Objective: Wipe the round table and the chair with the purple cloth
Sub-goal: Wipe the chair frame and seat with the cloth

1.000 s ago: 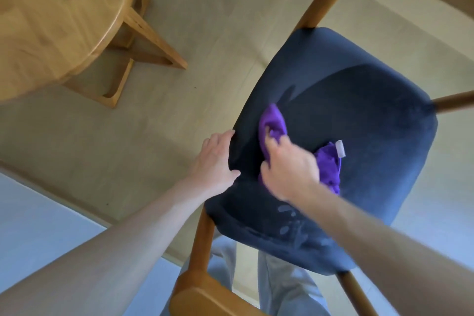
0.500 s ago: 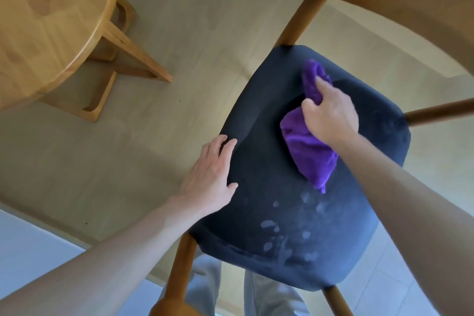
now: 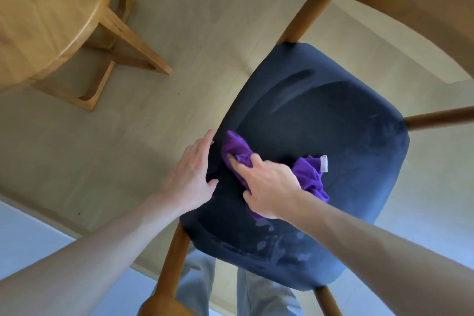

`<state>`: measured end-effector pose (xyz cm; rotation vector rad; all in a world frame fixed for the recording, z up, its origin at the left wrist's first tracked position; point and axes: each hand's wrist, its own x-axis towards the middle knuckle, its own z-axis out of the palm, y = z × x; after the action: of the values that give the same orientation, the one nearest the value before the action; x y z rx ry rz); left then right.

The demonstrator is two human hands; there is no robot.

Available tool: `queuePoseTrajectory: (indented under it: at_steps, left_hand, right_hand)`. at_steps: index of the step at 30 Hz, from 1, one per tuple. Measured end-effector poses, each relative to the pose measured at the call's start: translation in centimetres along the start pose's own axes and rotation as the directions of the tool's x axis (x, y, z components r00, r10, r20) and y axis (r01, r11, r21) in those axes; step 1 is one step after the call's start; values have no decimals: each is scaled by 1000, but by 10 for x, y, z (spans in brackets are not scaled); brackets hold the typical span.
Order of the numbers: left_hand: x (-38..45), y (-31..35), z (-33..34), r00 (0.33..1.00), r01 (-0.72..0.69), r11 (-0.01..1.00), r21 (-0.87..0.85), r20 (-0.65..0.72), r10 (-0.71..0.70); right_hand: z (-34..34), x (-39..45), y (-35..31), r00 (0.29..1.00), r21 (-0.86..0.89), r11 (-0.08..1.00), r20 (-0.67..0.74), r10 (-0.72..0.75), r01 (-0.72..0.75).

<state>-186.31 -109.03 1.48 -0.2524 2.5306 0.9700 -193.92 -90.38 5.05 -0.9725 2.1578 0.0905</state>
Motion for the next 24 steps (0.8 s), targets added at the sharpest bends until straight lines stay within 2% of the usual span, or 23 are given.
queuePoseTrajectory:
  at_steps: [2,4,6,9,12,14,17,21,24]
  left_hand:
    - [-6,-6,-3,999,9,1000,11,32,-9]
    - [-11,-10,-7,999,1,1000,23,47,-2]
    - [-15,-12,-9,999,-2,1000,25,50,0]
    - [-17,-15,-7,998,25,999,44,51,-27]
    - [-15,-12,-4,997,44,998,47,62,-47]
    - [-13,-8,-3,996,60,998,23,71,-62]
    - [-10,-8,-2,994,79,997,1,78,-79]
    - [-7,-13,-9,988,89,996,-8,124,-87]
    - [-6,-13,-21,978,81,996,36,190,-86]
  right_hand:
    - [-5,-4,4,991,-19,994,83,-107,109]
    - [-21,-2,19,991,1,993,72,-116,116]
    - [-42,6,43,998,76,997,-56,23,-19]
    - [-75,31,86,928,228,940,-216,305,-255]
    - [-92,60,111,843,297,860,-229,487,-416]
    - [-95,72,109,823,306,826,-180,539,-474]
    - [-82,72,67,874,249,869,-129,468,-429]
    - [-31,35,-22,982,105,978,-49,184,-178]
    - [1,3,-60,999,126,992,38,-4,-1]
